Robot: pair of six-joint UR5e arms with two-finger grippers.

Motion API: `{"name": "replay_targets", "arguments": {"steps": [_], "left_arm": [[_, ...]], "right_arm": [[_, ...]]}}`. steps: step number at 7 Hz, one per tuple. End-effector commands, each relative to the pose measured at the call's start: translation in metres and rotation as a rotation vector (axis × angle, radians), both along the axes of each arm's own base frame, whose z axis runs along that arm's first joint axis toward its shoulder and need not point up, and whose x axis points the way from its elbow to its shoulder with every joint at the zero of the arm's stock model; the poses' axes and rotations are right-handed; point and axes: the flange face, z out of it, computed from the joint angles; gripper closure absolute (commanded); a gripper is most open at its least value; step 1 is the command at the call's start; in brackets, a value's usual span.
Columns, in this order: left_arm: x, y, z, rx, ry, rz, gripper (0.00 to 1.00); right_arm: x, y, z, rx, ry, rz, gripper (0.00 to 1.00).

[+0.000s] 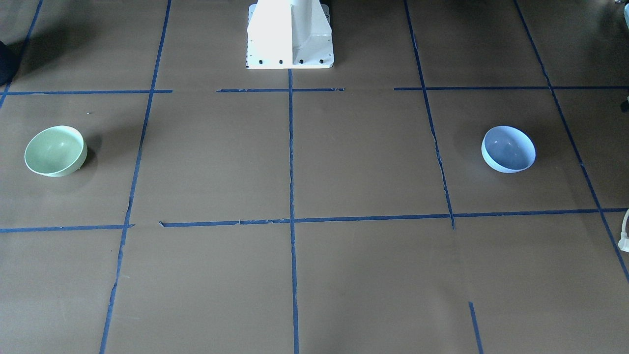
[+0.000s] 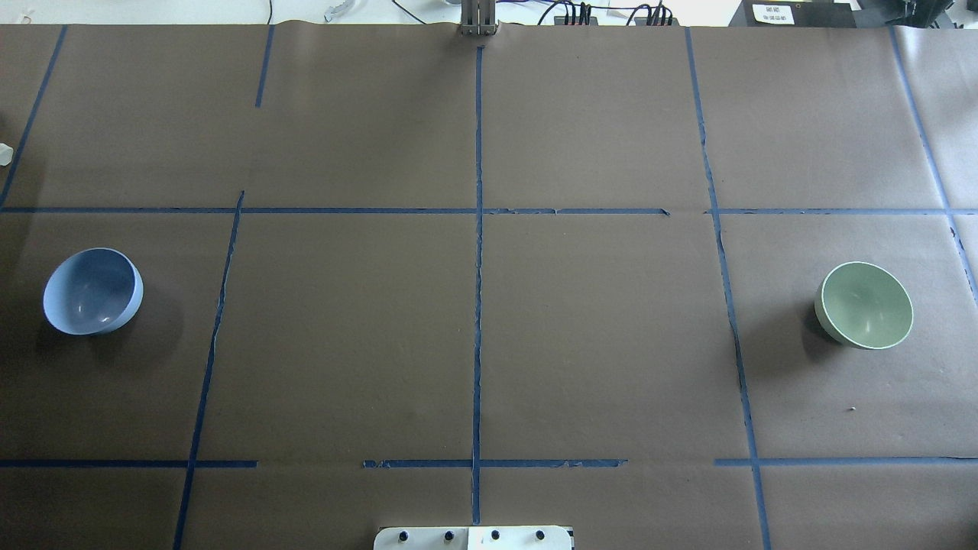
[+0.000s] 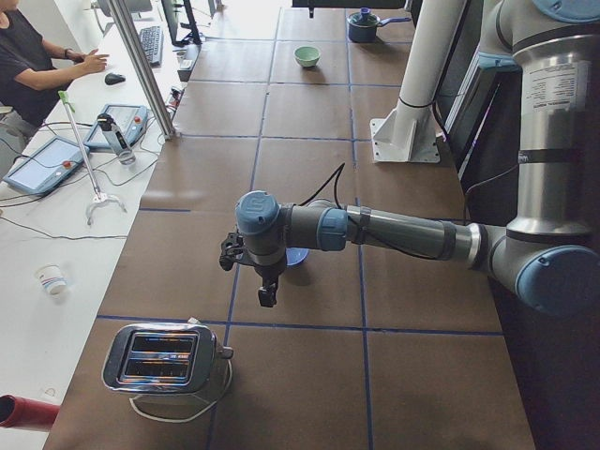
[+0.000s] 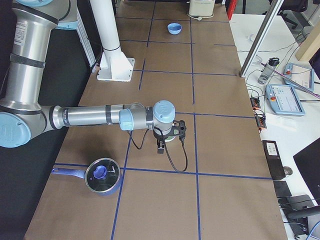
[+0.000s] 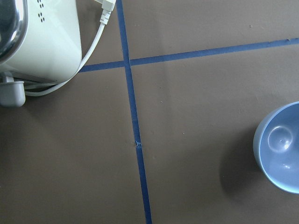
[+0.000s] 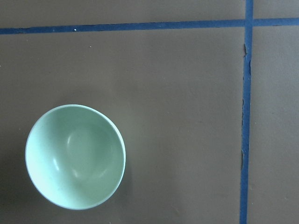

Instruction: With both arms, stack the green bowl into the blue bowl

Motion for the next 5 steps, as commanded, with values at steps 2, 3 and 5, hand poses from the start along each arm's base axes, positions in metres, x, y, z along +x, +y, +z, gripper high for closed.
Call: {"name": "replay_targets", "arguments": {"steps": [2, 3, 5], "left_arm": [[0.02, -0.01, 0.017, 0.025, 0.005, -0.004, 0.0], [0.05, -0.016, 0.031, 0.012, 0.023, -0.067, 0.0], [0.114, -0.015, 0.032, 0.008, 0.099, -0.135, 0.0]], "right_arm": [[-0.019, -0.003, 0.001, 0.001, 0.007, 0.025, 0.0], [-0.019, -0.003, 0.0, 0.001, 0.006, 0.025, 0.0], [-0.022, -0.002, 0.0, 0.006, 0.006, 0.014, 0.0]]}}
